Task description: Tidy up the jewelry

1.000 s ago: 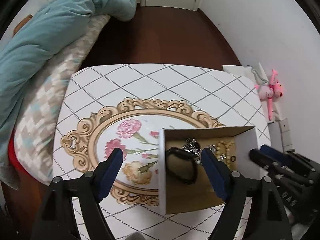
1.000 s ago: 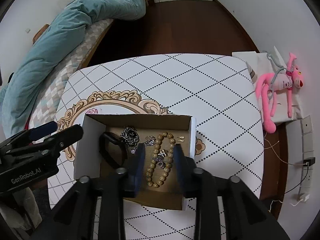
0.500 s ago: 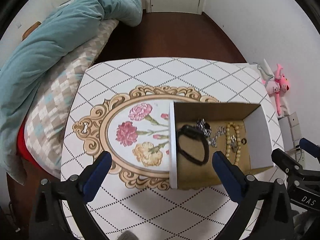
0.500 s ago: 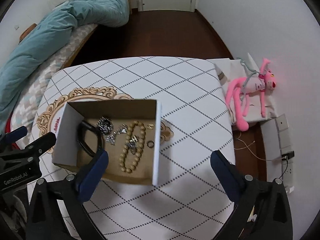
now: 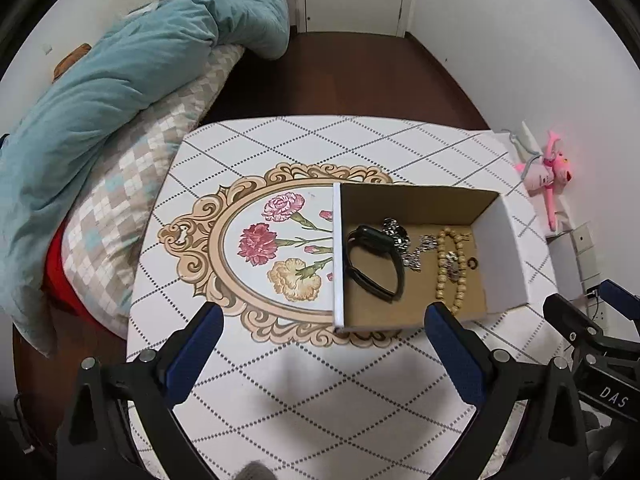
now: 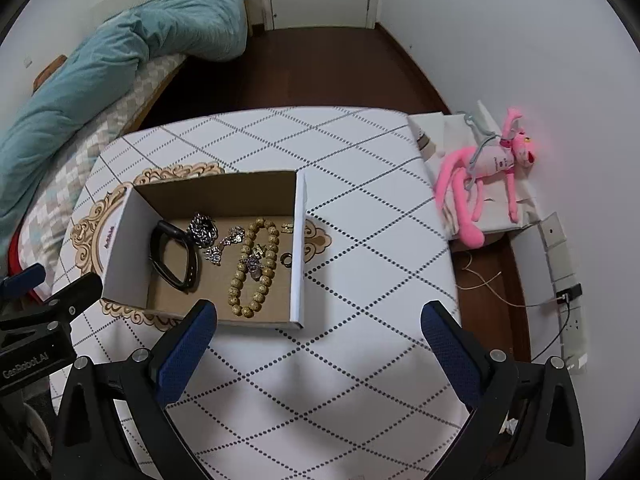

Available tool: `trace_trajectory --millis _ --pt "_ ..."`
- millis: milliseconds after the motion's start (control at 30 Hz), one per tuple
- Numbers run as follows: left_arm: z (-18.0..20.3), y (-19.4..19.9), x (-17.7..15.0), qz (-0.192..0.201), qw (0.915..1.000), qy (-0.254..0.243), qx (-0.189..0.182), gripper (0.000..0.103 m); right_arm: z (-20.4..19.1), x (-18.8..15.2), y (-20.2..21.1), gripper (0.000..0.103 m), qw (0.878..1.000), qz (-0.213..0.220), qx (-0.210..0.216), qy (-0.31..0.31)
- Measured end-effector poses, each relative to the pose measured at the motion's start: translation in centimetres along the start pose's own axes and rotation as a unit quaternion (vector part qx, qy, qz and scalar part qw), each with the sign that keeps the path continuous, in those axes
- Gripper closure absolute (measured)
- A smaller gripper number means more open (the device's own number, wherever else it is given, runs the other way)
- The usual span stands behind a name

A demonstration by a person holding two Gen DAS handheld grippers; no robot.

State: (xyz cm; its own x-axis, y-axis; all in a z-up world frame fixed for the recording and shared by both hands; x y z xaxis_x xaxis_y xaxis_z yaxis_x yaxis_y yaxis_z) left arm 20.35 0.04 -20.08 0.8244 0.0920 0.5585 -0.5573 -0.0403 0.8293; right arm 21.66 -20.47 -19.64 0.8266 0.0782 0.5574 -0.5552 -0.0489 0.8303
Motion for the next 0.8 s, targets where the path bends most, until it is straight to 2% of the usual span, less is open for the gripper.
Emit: trace_trajectory --millis 433,800 --pt "-0.5 10.6 -0.5 0.061 0.9981 0.011 0.008 0.000 0.1 -0.1 12.0 0.000 0.996 0.084 -0.004 -0.007" --pt "0.3 19.3 0.3 0.128 0.9918 -0.003 0.012 0.000 1.0 0.1 22.2 0.000 0.987 0.157 -0.014 -0.017"
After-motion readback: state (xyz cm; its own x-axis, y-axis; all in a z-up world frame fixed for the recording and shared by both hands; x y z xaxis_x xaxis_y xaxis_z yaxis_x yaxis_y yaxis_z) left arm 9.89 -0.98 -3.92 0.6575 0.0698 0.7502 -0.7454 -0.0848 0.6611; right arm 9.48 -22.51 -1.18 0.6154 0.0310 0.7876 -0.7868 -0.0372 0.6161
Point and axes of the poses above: each gripper's, at about its wrist camera, not at the fingertips, and y roughly against the way its jaws point, z to its right, x to its top, the point moved 8 cm from there along -y, roughly the way its jaws point, and after that the axes turned 8 degrees about z, right-handed, at the moved point
